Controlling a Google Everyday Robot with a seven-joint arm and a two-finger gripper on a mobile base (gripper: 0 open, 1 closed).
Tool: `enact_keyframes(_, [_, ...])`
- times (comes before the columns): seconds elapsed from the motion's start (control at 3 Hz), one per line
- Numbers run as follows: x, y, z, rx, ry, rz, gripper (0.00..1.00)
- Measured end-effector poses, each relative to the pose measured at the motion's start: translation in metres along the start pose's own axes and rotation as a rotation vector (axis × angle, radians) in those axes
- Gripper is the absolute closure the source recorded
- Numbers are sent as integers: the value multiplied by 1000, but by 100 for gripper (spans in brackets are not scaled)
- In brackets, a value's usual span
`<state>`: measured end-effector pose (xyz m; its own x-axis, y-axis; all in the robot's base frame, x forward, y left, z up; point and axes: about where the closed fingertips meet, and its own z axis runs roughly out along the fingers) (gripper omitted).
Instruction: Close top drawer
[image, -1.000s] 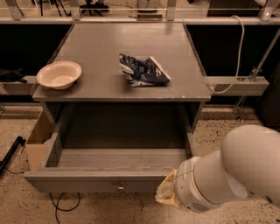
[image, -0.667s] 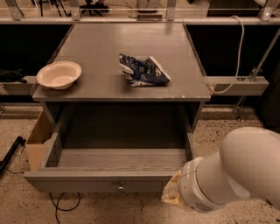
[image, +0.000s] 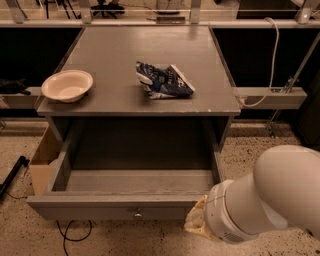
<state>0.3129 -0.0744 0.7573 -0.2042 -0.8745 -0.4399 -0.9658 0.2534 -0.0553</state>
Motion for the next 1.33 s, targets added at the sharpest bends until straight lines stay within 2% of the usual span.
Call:
enact_keyframes(1.0, [41, -18, 67, -56, 80, 104, 100])
enact_keyframes(1.33, [39, -26, 81, -59, 94, 105, 100])
